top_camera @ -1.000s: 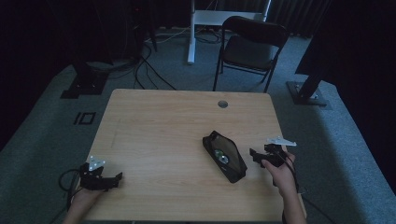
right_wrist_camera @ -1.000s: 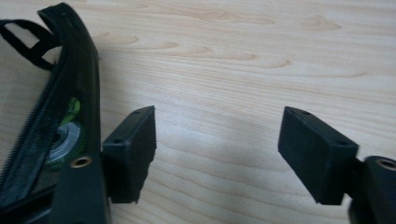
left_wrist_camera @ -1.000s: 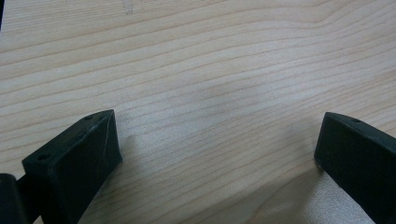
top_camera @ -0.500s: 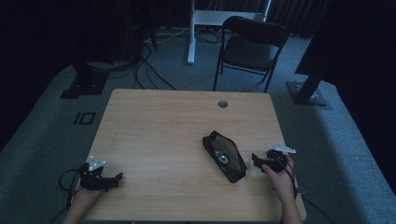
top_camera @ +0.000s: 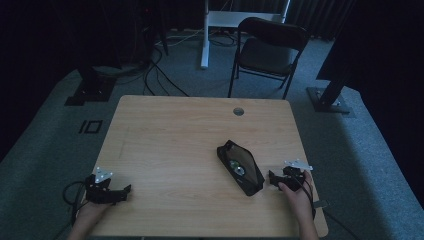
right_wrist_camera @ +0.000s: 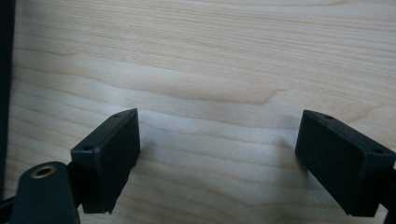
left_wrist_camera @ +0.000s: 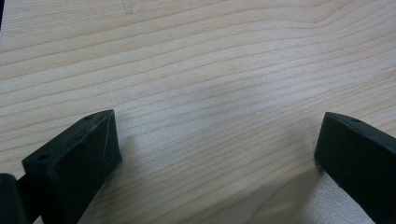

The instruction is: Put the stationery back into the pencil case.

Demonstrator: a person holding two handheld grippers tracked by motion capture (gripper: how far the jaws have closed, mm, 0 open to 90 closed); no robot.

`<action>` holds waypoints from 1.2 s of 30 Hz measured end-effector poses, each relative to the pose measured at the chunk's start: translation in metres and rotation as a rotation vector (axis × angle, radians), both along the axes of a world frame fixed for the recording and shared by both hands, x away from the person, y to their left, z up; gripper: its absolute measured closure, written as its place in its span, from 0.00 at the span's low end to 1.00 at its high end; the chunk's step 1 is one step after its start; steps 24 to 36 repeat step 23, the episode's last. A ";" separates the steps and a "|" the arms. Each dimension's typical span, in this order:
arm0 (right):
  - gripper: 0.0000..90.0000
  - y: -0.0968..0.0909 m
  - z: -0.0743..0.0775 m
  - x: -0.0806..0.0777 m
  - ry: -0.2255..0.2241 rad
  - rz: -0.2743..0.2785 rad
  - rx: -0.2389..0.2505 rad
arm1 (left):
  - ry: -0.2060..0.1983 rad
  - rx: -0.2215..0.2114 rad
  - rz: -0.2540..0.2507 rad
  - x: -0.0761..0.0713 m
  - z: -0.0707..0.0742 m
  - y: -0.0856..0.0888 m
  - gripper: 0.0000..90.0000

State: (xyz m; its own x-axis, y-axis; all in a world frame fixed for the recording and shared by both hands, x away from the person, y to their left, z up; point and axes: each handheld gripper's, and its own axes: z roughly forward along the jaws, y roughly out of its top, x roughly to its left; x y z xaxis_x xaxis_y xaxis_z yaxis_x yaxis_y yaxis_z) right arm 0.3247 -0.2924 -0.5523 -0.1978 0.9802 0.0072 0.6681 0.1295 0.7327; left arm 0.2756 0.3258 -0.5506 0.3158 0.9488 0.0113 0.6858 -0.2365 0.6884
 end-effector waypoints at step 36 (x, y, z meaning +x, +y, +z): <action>0.14 0.003 0.000 -0.003 0.009 -0.018 0.002 | 0.000 0.000 0.000 0.000 0.000 0.000 0.00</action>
